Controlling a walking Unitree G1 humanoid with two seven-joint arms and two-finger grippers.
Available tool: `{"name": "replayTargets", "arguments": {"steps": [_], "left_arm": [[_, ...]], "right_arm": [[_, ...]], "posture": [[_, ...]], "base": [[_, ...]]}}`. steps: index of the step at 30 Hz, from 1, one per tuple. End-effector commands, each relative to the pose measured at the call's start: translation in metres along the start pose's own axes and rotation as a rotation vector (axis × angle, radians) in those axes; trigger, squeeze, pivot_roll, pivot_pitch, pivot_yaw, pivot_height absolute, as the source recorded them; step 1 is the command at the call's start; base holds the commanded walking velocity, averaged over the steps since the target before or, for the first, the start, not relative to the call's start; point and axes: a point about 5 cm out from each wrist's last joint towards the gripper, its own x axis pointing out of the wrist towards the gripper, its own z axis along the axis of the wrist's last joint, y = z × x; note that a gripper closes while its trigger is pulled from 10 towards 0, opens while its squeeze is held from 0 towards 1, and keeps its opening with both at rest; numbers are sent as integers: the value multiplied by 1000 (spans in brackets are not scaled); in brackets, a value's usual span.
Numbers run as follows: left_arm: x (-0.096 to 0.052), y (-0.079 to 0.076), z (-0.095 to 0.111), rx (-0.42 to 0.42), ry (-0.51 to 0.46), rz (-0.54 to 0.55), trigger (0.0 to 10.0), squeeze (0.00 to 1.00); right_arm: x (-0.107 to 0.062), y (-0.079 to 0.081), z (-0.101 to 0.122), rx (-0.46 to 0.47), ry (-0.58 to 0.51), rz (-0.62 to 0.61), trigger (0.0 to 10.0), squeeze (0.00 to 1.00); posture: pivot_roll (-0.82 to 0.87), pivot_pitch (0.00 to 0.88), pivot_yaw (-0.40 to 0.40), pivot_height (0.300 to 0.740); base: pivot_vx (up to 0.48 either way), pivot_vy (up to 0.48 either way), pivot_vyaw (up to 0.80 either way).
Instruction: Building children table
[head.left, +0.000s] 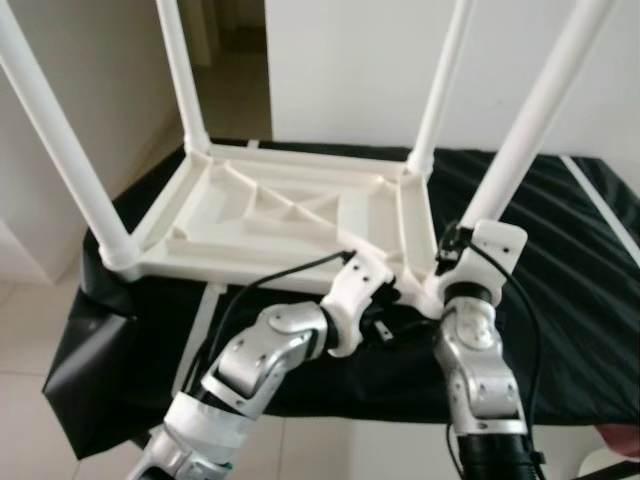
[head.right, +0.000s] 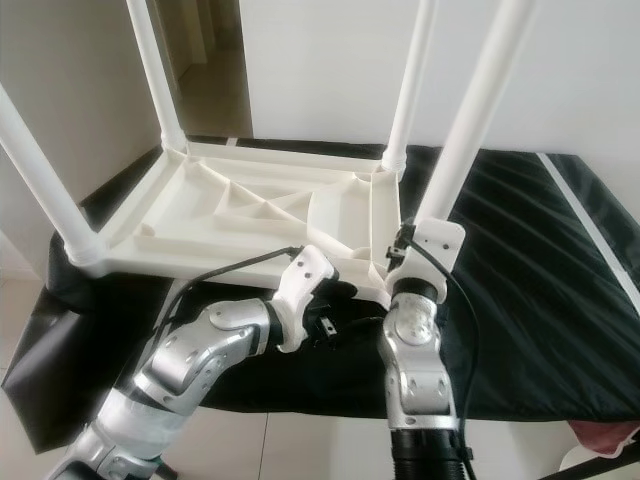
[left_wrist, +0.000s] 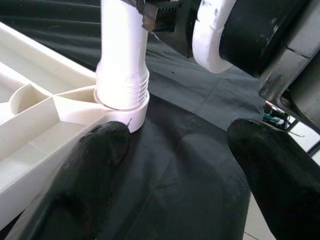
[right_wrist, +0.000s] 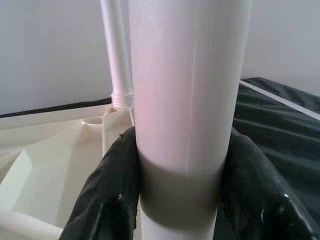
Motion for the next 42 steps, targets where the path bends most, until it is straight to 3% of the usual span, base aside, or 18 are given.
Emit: {"name": "replayTargets", "arguments": {"steps": [1,6,21,22,25,31,37,39,41,42], "left_arm": [[2,-3,-1,-3,8,-39,10000,0],[3,-3,-1,-1,4,-39,10000,0],[4,-4,1,-1,-3,-42,10000,0],[4,-4,0,0,0,-42,10000,0],[5,-5,-2,7,12,-43,10000,0],[7,-9,-4,7,15,-55,10000,0],[9,-12,-4,15,21,-67,10000,0],[9,-12,-5,18,24,-68,10000,0],[10,-12,-5,26,30,-69,10000,0],[10,-12,-6,32,37,-67,10000,0]], "right_arm": [[2,-16,-29,-61,134,-105,10000,0],[7,-11,-29,-28,150,-146,10000,0],[11,-10,-30,-48,126,-158,10000,24],[11,-10,-29,-41,121,-148,10000,1000],[9,-7,-22,7,55,-57,10000,1000],[9,-8,-11,8,-23,-10,10000,1000],[12,-14,-11,22,-19,73,10000,1000],[14,-18,-12,29,-10,100,10000,949],[16,-25,-13,15,-8,134,10000,404],[16,-30,-16,4,1,148,10000,55]], "posture": [[33,0,-41,740],[35,0,-44,740],[34,0,-50,740],[35,0,-50,740],[36,0,-51,740],[35,0,-51,740],[32,0,-48,740],[31,0,-48,740],[28,0,-47,740],[27,0,-46,740]], "base": [[0,0,0],[0,0,0],[0,0,0],[0,0,0],[0,0,0],[0,0,0],[0,0,0],[0,0,0],[0,0,0],[0,0,0]]}}
